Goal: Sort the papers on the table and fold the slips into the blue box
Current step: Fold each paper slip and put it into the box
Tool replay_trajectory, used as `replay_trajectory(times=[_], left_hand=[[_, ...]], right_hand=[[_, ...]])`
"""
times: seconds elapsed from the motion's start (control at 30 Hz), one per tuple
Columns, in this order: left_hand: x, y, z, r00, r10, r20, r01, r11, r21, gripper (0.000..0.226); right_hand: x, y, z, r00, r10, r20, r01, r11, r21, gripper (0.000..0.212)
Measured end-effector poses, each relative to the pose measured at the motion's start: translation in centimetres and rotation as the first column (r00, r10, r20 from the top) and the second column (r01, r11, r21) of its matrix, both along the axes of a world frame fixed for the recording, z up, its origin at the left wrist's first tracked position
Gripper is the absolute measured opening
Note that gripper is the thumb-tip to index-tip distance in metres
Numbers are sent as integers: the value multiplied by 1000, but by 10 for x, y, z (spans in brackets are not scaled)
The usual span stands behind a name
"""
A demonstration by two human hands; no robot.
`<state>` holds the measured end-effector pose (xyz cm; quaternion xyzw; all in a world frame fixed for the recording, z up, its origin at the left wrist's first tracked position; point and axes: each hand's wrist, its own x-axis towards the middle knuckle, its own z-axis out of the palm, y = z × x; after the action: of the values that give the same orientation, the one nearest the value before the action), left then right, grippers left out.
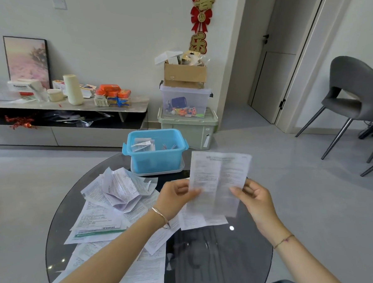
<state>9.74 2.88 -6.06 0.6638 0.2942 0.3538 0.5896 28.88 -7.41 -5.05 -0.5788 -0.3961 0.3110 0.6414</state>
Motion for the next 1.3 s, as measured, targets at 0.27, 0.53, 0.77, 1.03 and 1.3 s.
replay_trajectory(times=[0.27, 0.53, 0.77, 1.03, 1.3], left_hand=[[-22, 10, -33, 814, 109, -571, 322, 733, 599, 28], [-25, 6, -71, 725, 111, -680, 579, 435, 689, 37], [-29, -3, -56, 629, 59, -775, 565, 650, 508, 99], [-11, -2, -54, 737, 207, -643, 15, 946, 322, 61], [-6, -25, -45, 606, 164, -778, 503, 679, 534, 44]], right_hand=[[18, -18, -37, 777, 182, 602, -64, 975, -212, 36], [23, -23, -59, 216, 426, 879, -198, 900, -388, 36], [27, -28, -66, 481, 425, 766, -213, 905, -368, 19], [13, 2, -66, 926, 109, 361, 28, 935, -354, 20], [17, 15, -70, 915, 116, 388, 71, 898, -435, 18]])
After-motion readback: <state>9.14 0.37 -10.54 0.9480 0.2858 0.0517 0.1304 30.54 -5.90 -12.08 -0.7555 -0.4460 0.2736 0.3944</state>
